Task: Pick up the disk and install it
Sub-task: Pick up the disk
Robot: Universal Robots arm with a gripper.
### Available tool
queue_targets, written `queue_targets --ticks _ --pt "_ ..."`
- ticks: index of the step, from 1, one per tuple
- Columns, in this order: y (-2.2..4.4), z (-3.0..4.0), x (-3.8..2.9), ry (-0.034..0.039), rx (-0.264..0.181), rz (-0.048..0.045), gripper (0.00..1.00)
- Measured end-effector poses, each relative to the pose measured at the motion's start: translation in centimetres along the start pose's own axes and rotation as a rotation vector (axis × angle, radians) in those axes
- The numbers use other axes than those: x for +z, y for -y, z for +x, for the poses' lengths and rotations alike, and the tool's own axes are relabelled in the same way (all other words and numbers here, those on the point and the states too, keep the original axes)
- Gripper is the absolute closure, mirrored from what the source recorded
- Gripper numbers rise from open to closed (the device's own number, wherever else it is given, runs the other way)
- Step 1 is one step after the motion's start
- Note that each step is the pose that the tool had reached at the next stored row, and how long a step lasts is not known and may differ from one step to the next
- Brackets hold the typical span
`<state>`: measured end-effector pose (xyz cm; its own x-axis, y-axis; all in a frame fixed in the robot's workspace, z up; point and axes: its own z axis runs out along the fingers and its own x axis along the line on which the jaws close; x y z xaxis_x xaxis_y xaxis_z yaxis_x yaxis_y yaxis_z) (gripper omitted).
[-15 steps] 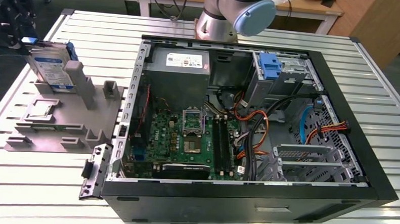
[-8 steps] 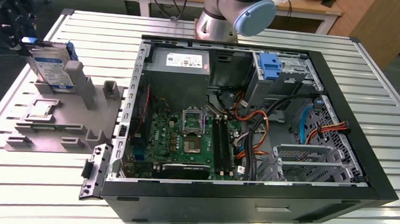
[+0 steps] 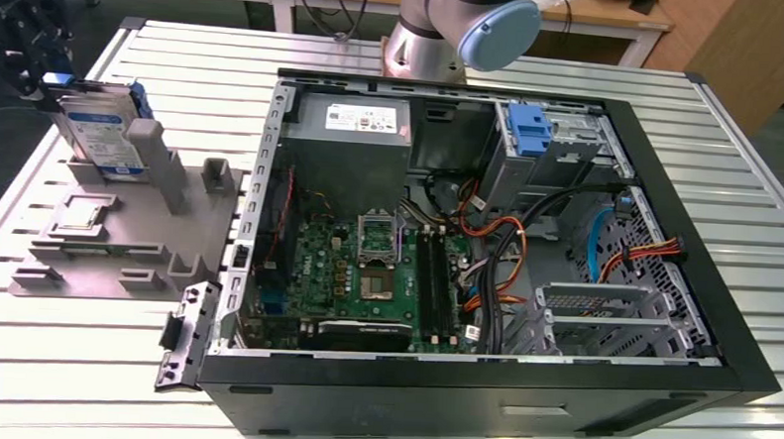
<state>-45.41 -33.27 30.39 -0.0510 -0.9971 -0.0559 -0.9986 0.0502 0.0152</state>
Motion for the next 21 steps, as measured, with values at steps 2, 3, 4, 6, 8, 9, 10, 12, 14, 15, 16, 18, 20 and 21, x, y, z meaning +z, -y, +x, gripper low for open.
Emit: queue_targets --ticks 2,3,4,6,8,9,10,12,14,15,16,18,20,21 --pt "0.01 0.01 0.13 -0.0001 0.000 -0.0007 0.45" --pt "0.02 0.01 0.22 -0.0001 0.000 -0.0015 0.45" --pt "0.03 0.02 0.32 -0.0001 0.000 -0.0027 0.45" --pt "0.08 0.02 0.48 -0.0003 0.000 -0.0060 0.45" --pt "0.15 0.03 0.63 -0.0007 0.001 -0.0125 0.45" --pt "0.17 0.03 0.72 -0.0007 0.001 -0.0144 0.45" --pt "0.19 0.03 0.80 -0.0008 0.001 -0.0158 0.45" --pt "0.21 0.04 0.98 -0.0008 0.001 -0.0163 0.45" --pt "0.22 0.05 1.15 -0.0008 0.001 -0.0164 0.45" --pt "0.22 0.06 1.24 -0.0008 0.001 -0.0164 0.45" --pt "0.22 0.06 1.34 -0.0008 0.001 -0.0165 0.45" --pt "0.22 0.07 1.41 -0.0008 -0.001 -0.0167 0.45" --pt "0.22 0.07 1.41 -0.0009 -0.001 -0.0167 0.45" --pt "0.22 0.07 1.41 -0.0009 -0.001 -0.0167 0.45"
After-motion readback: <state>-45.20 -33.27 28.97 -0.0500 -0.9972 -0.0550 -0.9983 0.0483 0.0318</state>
